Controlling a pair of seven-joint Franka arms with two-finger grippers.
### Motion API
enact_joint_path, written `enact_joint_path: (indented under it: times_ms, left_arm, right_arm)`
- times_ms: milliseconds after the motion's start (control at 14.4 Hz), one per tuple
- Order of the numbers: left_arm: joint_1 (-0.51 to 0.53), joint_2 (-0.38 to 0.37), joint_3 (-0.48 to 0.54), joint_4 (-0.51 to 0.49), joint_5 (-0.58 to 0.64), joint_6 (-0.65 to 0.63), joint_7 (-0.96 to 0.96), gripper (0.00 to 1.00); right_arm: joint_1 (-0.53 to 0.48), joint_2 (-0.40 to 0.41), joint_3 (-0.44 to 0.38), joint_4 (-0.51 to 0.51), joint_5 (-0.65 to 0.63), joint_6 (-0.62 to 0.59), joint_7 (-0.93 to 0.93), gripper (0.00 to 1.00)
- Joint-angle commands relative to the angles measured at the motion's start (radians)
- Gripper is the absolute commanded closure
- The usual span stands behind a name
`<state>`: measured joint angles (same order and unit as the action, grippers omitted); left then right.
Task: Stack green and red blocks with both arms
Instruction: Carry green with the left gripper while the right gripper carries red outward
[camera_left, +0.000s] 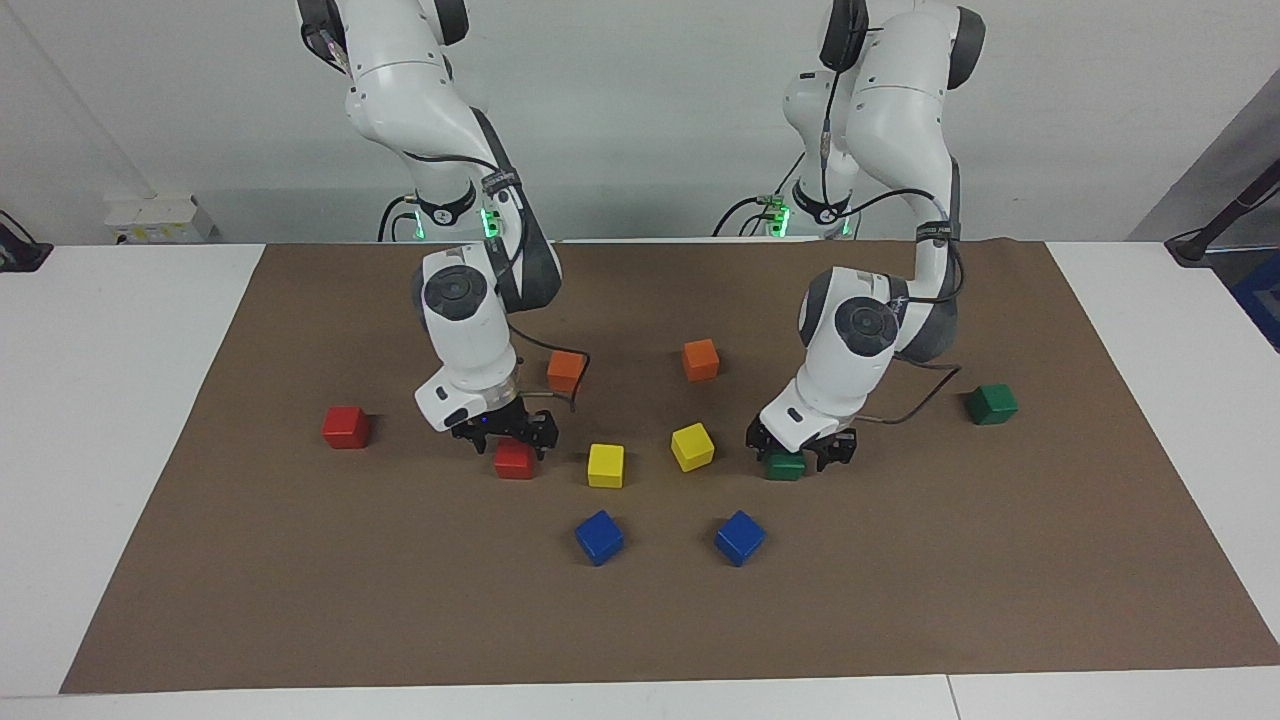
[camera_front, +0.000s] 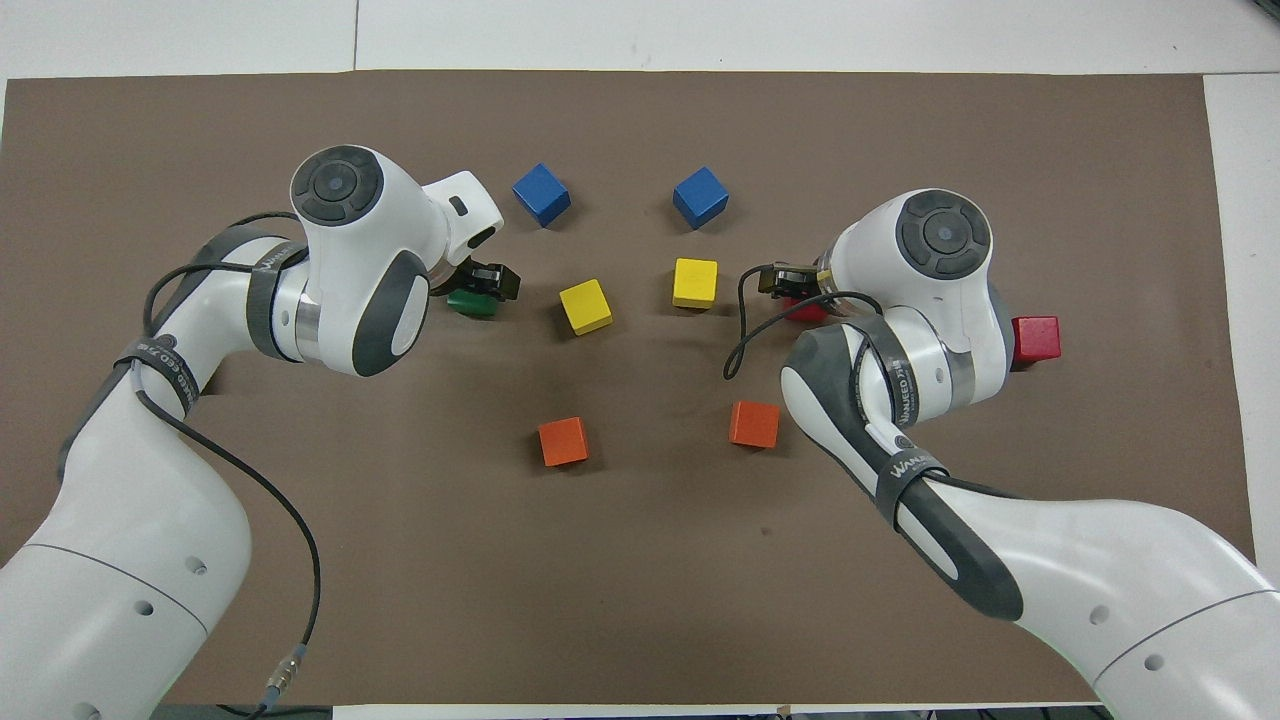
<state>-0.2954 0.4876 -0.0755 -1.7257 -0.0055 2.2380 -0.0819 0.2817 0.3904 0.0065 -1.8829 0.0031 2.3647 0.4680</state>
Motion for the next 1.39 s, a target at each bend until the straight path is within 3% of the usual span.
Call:
enact_joint_path:
  times_ms: [0, 69, 139, 277, 485, 762, 1108, 1316]
  left_arm:
    - [-0.031, -0.015, 0.019, -0.034, 0.018, 0.026, -0.005, 0.46]
    - [-0.031, -0.018, 0.019, -0.034, 0.018, 0.019, -0.009, 0.99]
    - [-0.031, -0.017, 0.019, -0.034, 0.018, 0.02, -0.01, 1.0]
    - [-0.027, -0.02, 0.02, -0.013, 0.016, -0.027, -0.025, 1.0]
    - [-0.002, -0.038, 0.023, 0.031, 0.007, -0.087, -0.029, 1.0]
    - [0.137, -0.156, 0.022, 0.014, 0.002, -0.19, -0.007, 1.0]
    - [0.307, -0.274, 0.022, -0.092, 0.002, -0.241, 0.158, 1.0]
    - [0.425, -0.316, 0.022, -0.152, 0.004, -0.242, 0.252, 1.0]
  right_arm:
    - [-0.006, -0.015, 0.006, -0.041, 0.011, 0.034, -0.025, 0.23]
    - [-0.009, -0.016, 0.006, -0.051, 0.011, 0.036, -0.061, 0.54]
    - [-0.019, -0.016, 0.006, -0.054, 0.011, 0.031, -0.074, 0.99]
    - [-0.041, -0.03, 0.006, -0.036, 0.011, -0.02, -0.077, 1.0]
    - [-0.084, -0.106, 0.0, 0.08, 0.003, -0.275, -0.159, 1.0]
    - [-0.208, -0.222, 0.0, 0.076, 0.003, -0.41, -0.373, 1.0]
    - [-0.347, -0.268, 0.0, 0.012, 0.005, -0.404, -0.56, 1.0]
    - [-0.375, -0.28, 0.0, -0.031, 0.005, -0.358, -0.589, 1.0]
